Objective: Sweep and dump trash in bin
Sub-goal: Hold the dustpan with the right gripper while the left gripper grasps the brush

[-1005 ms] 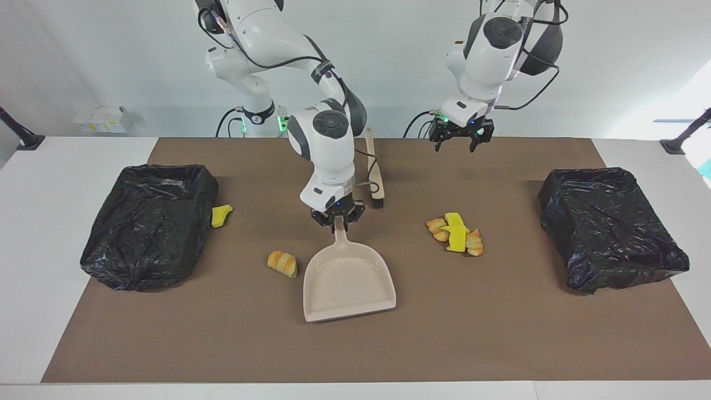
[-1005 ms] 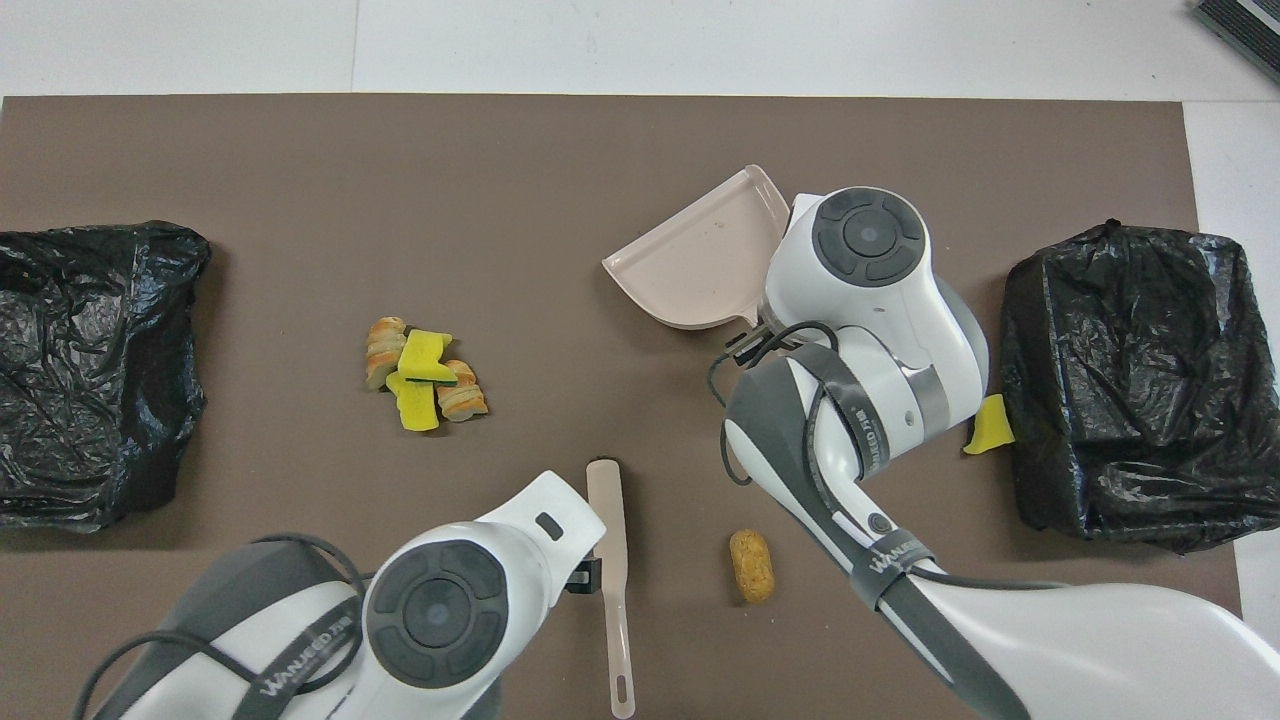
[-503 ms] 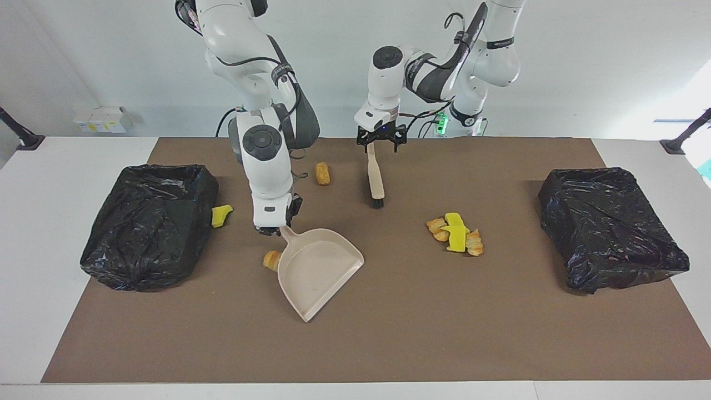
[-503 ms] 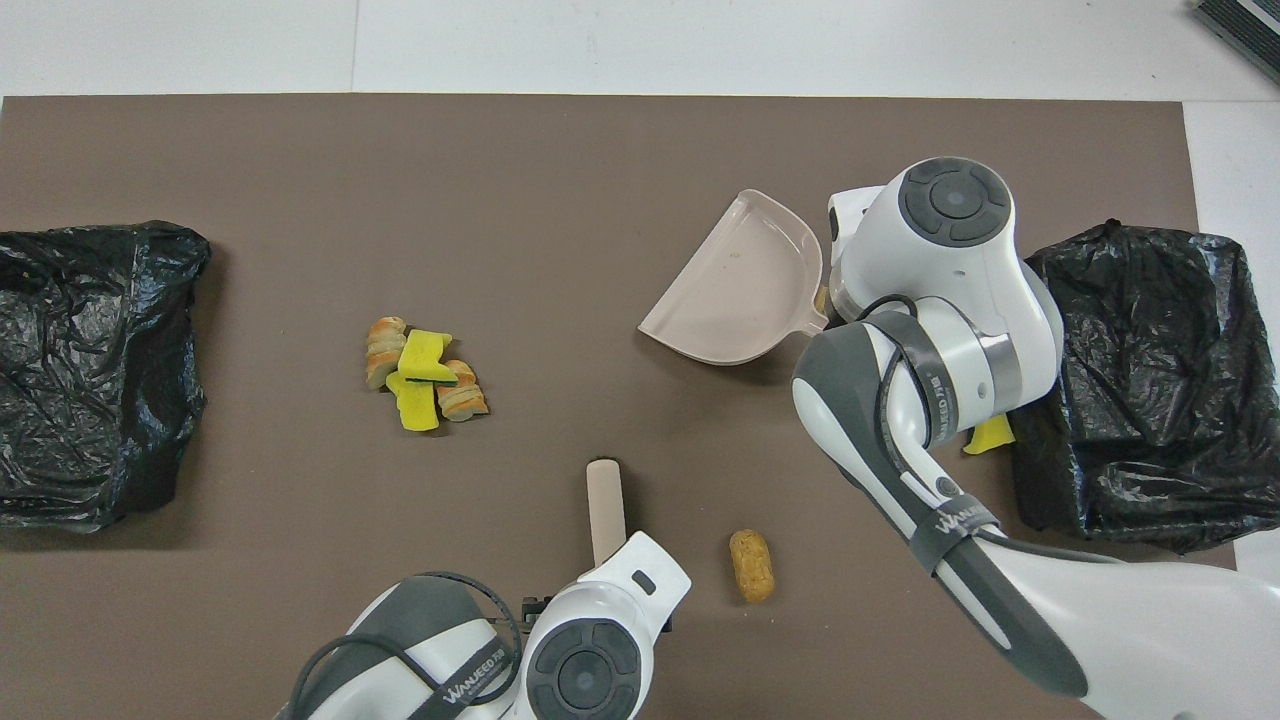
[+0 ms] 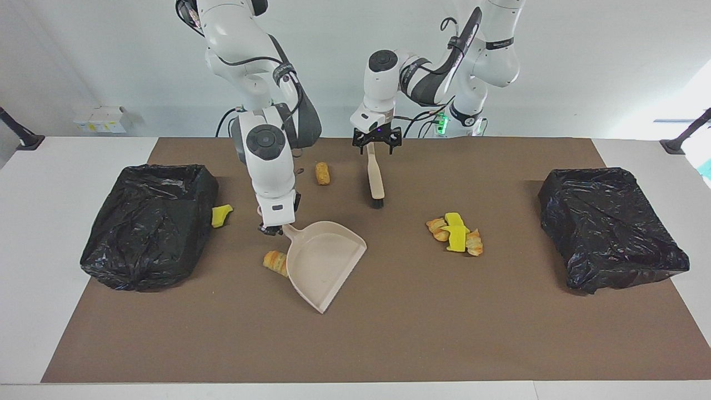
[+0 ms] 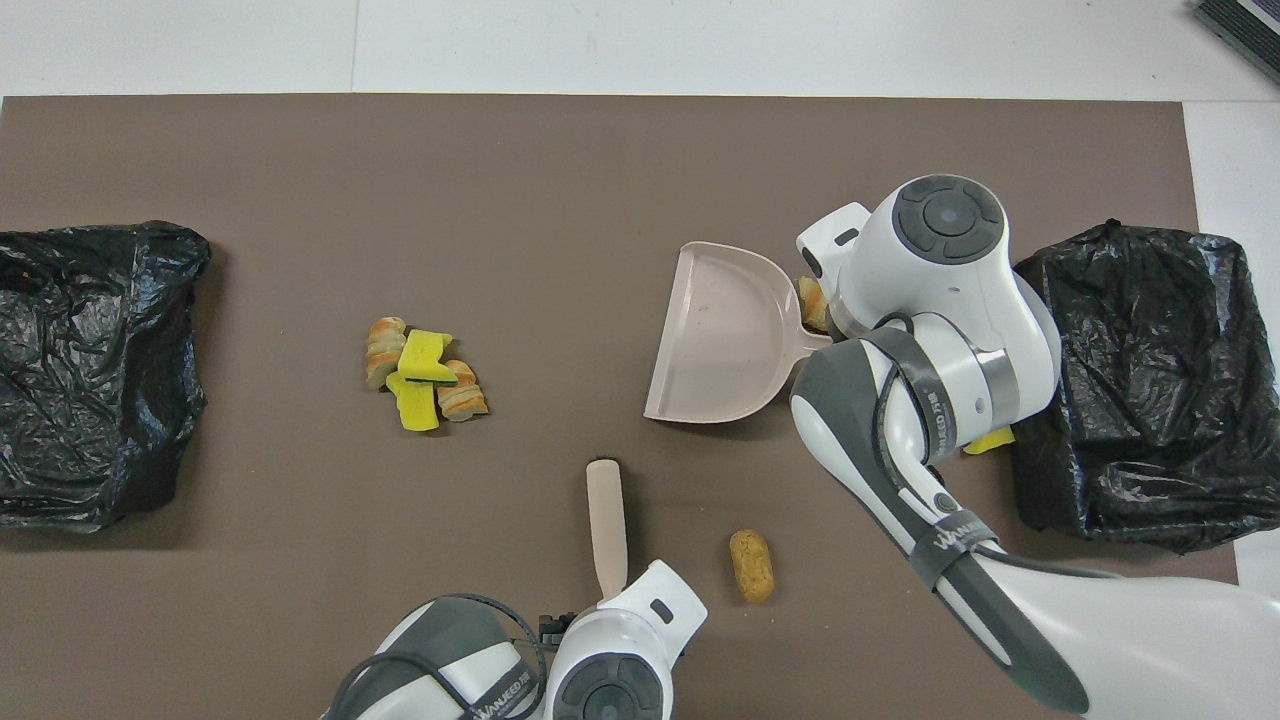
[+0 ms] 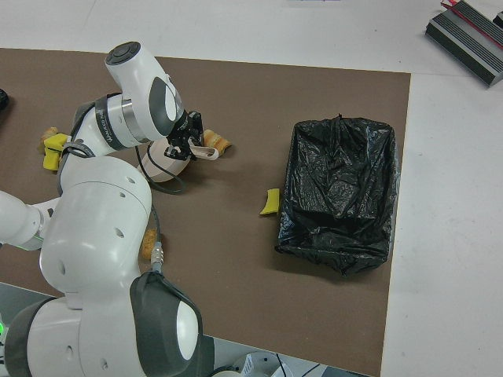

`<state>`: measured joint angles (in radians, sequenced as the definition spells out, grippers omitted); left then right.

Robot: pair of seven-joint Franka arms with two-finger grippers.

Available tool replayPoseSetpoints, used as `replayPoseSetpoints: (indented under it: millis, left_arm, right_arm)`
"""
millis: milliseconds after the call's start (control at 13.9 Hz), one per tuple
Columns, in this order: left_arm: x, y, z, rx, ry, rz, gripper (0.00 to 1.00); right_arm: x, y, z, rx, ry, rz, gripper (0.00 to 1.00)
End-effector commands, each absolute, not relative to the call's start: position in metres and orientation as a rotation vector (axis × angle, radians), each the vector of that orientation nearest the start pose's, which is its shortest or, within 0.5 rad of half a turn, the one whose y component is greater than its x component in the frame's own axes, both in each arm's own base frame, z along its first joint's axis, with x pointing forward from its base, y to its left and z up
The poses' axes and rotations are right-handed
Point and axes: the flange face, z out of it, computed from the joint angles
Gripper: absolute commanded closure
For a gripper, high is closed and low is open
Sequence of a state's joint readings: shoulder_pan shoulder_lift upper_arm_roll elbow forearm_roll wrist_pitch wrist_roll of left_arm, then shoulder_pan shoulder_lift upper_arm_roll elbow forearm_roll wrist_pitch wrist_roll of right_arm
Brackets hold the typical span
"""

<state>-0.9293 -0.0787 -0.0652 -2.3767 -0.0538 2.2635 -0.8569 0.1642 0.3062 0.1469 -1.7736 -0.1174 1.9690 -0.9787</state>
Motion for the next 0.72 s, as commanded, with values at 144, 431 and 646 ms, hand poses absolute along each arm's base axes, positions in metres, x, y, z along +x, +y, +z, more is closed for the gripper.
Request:
replayPoseSetpoints:
  millis: [144,431,646]
  left_arm:
    - [0.256,-0.404,0.346,-3.139,0.148,0.074,0.06]
    - [0.252,-0.409,0.331,-3.121,0.167,0.094,0.05]
    - [0.255,-0.411,0.335,-3.122,0.173,0.094,0.18]
  right_arm:
    - [0.585,0.182,0.382,-2.405,-2.078,0.201,1.00]
    - [0.584,0.184,0.377,-2.398,-2.127,0.203,1.00]
    - [0.581,0.183,0.377,-2.398,-2.137,0.207,1.00]
